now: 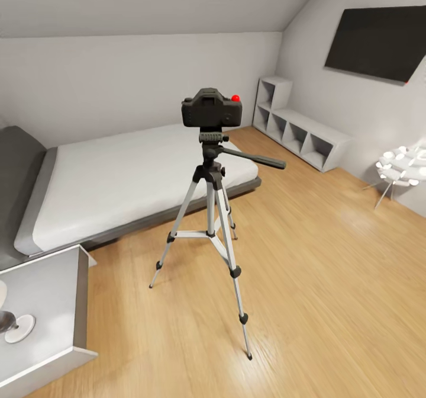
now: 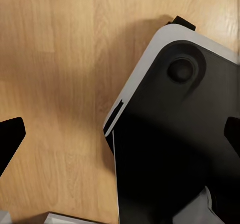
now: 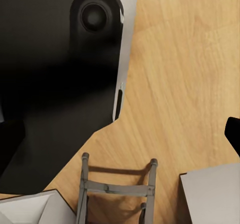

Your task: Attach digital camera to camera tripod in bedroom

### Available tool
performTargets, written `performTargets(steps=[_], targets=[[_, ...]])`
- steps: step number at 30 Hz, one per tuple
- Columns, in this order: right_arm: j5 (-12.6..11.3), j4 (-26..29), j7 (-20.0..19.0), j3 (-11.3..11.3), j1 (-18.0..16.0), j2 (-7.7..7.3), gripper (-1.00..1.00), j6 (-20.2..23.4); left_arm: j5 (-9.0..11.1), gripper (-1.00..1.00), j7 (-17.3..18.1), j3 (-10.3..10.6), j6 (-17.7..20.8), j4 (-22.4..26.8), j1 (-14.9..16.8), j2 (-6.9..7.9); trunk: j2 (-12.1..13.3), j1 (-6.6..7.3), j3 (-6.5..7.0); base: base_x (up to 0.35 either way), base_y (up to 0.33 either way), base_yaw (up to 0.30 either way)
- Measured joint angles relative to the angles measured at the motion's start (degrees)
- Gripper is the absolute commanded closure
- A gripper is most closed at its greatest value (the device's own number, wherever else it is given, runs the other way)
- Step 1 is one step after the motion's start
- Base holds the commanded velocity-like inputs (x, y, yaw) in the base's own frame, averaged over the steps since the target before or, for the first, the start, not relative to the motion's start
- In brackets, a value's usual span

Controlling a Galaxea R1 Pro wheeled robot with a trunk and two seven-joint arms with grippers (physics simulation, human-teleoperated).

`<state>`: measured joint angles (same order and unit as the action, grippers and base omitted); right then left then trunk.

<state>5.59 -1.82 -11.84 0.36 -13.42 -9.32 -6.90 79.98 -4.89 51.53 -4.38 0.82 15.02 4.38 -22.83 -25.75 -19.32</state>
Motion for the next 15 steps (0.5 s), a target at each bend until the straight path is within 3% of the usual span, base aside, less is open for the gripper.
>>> performTargets(steps=[15], targets=[[0.0, 0.0, 0.0, 0.0, 1.7, -0.39, -1.0, -0.4, -0.3, -1.0, 0.0, 0.0, 0.0, 0.0, 0.0, 0.16, 0.0, 0.0, 1.39, 0.0, 0.0, 0.0]])
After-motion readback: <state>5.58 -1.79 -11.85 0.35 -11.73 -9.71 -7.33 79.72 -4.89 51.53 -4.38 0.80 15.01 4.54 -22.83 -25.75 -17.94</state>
